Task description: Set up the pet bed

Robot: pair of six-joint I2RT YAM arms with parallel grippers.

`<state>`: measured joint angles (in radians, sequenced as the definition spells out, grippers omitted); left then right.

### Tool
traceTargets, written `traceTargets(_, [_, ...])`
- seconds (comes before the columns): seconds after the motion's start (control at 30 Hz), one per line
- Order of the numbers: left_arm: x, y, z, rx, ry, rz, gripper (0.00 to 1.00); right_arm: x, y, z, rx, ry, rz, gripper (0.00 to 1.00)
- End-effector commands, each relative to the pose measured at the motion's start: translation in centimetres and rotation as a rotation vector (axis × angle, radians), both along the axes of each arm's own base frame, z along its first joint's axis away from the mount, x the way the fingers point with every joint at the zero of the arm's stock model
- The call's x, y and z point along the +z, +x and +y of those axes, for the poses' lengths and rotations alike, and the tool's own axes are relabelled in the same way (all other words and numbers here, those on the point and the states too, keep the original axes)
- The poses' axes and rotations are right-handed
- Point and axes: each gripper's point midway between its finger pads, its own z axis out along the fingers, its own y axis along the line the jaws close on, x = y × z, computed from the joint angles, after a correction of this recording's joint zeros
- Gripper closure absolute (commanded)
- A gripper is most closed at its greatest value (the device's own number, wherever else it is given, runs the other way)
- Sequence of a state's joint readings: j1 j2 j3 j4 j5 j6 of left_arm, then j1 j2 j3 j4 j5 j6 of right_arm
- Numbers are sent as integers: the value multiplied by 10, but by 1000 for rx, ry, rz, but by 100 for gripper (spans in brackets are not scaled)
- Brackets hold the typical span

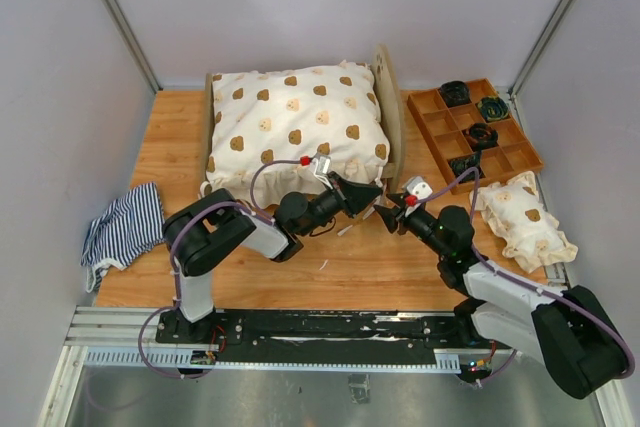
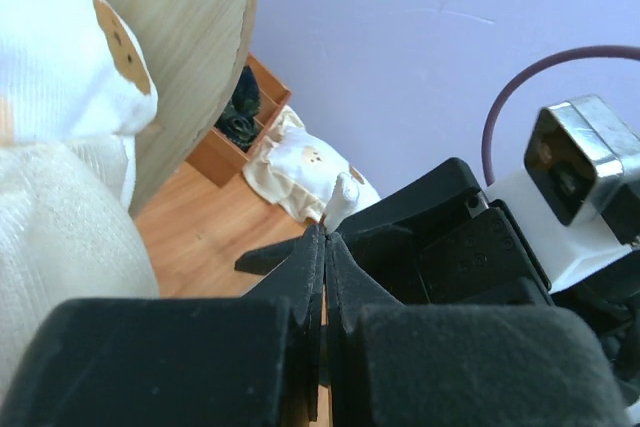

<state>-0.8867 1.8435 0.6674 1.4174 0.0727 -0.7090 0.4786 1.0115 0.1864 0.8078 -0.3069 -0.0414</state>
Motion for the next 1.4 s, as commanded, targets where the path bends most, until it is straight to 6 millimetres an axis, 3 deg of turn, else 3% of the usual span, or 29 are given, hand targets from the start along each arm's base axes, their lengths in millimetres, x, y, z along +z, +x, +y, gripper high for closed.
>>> traceTargets(0.0, [24, -6, 3, -46, -177, 56, 100, 35, 9, -3, 8, 2, -236, 56])
traceTargets(0.13, [19, -3, 6, -24, -170, 67, 100, 33, 11, -3, 9, -18, -262, 65])
traceTargets(0.33, [17, 0, 8, -8, -179, 78, 100, 46, 8, -6, -5, 8, -324, 89])
traceTargets(0.4, [18, -1, 9, -11, -192, 81, 100, 46, 6, -3, 16, 7, -323, 86])
traceTargets(0.5, [19, 0, 7, -10, -189, 80, 100, 48, 3, 3, 57, 6, -327, 71])
traceTargets(0.8, [15, 1, 9, -3, -191, 86, 100, 55, 2, 0, 41, 25, -340, 66])
traceTargets(0.93, [15, 1, 9, -5, -197, 91, 100, 60, 3, -1, 33, 25, -358, 83])
traceTargets(1.0, [16, 1, 9, -4, -205, 93, 100, 61, 2, 1, 51, 13, -373, 98])
traceTargets(1.07, [16, 2, 11, 6, -204, 94, 100, 60, 3, -2, 34, 3, -380, 100])
traceTargets(1.1, [15, 3, 12, 15, -196, 95, 97, 58, 4, -5, 16, -5, -378, 100])
traceTargets(1.2, [3, 13, 15, 78, -127, 115, 75, 41, 12, -15, -37, -86, -320, 100])
traceTargets(1.37, [-23, 28, 18, 169, -3, 137, 69, 17, 30, -32, -116, -268, -198, 100])
